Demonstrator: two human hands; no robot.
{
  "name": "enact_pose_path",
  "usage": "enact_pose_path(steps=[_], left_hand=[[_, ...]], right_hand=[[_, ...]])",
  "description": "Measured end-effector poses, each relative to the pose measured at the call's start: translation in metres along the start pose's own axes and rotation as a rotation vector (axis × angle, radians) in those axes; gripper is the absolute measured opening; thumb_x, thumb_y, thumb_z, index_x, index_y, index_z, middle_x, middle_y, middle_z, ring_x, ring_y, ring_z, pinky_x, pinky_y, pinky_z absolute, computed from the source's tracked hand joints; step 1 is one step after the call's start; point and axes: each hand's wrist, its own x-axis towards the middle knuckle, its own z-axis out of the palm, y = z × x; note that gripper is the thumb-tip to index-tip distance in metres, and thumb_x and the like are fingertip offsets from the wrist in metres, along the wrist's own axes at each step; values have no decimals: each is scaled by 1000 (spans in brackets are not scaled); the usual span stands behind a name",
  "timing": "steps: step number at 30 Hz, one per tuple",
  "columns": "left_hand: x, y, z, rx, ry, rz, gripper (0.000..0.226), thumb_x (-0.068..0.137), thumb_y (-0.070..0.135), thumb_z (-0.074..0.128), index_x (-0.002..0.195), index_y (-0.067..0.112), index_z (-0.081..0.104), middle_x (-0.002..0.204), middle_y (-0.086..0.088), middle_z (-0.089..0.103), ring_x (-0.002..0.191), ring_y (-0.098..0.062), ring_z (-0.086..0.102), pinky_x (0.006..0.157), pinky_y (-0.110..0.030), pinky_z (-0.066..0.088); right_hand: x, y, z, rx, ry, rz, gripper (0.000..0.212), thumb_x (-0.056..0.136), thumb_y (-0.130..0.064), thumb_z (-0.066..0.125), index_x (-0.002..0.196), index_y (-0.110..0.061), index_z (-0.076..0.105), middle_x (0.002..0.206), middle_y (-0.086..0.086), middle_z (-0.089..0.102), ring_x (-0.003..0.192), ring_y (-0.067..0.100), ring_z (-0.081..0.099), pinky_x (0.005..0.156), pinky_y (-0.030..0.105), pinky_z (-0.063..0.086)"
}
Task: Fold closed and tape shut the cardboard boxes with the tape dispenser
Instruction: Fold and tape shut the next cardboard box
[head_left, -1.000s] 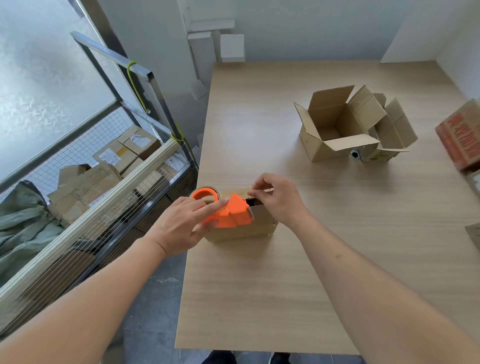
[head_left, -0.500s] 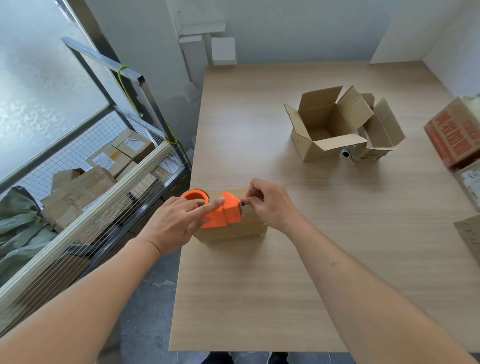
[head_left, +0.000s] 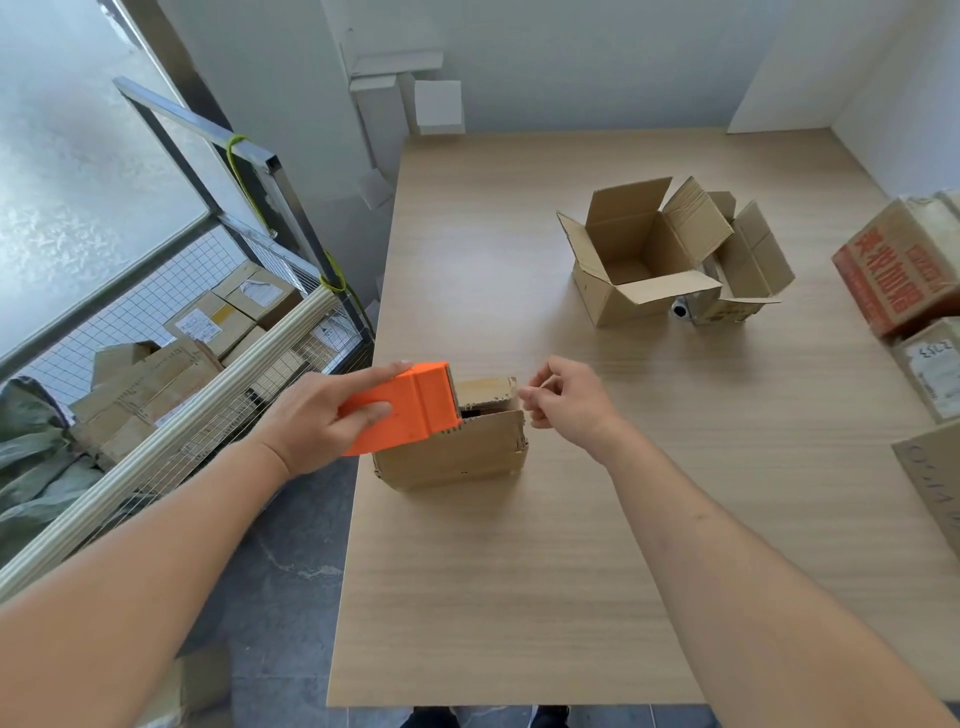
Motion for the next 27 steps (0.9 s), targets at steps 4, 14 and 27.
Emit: enact_pose_path(steps=[4,14,27], left_hand=[[7,-2,3,-226,21,-142,48,89,56,54,137,52,57,102,9,67,85,-14,63,71,-28,50],[10,-3,6,-137,19,-215,51,88,56,52,139,46,58,100,10,61,85,-16,59,69,-29,46],[14,-8,2,-277,100,-290,40,86,53,61,126,58,62,110,20,65,95,-7,61,75,-28,49]], right_hand=[[0,-8,8,8,29,-12,14,95,-17,69,84,-14,61,79,8,71,62,13,67,55,30,57],[-8,-9,28,223,10,137,16,97,-25,68,88,-16,59,104,9,58,74,15,59,55,28,53],[2,-1,48,430,-51,146,19,103,-10,56,87,-16,48,120,15,71,86,23,70,83,37,56]])
